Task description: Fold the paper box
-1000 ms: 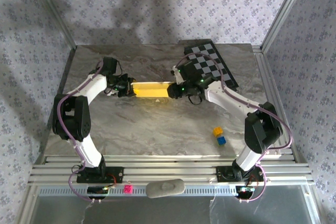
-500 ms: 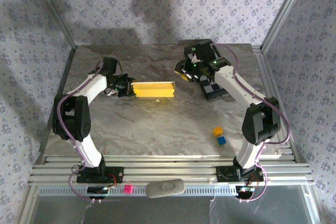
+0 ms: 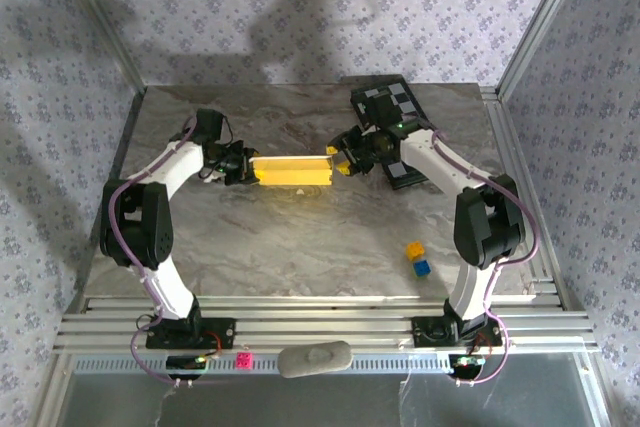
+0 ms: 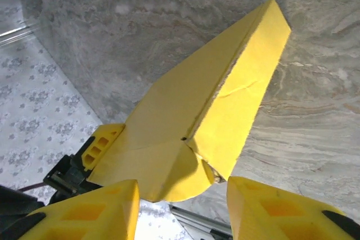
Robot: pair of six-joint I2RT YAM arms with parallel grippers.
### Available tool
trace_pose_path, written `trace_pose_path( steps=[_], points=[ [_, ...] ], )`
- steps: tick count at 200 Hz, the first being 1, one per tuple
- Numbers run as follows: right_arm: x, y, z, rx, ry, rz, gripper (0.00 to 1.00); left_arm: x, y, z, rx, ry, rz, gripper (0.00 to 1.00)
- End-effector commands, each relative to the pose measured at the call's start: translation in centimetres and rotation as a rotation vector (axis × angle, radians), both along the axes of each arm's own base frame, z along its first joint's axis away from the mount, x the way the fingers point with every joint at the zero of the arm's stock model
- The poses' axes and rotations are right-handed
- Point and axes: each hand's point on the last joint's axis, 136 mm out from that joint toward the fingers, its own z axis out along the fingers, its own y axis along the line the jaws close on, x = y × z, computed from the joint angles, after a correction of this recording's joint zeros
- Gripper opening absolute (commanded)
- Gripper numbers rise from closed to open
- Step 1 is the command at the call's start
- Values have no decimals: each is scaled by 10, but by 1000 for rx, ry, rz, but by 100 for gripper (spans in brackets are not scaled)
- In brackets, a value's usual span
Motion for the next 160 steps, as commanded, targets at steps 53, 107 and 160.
trace_pose_path(
  steps=[53,107,160],
  points=[
    [-2,0,-11,33,43,-9,27,-5,1,-11,20,35,1,8],
    [-7,-7,-28,-17,48,9,18,-4,1,-12,18,36,2,9],
    [-5,-8,-33,-45,51,28,13,-2,3,-10,20,27,-5,15]
  ],
)
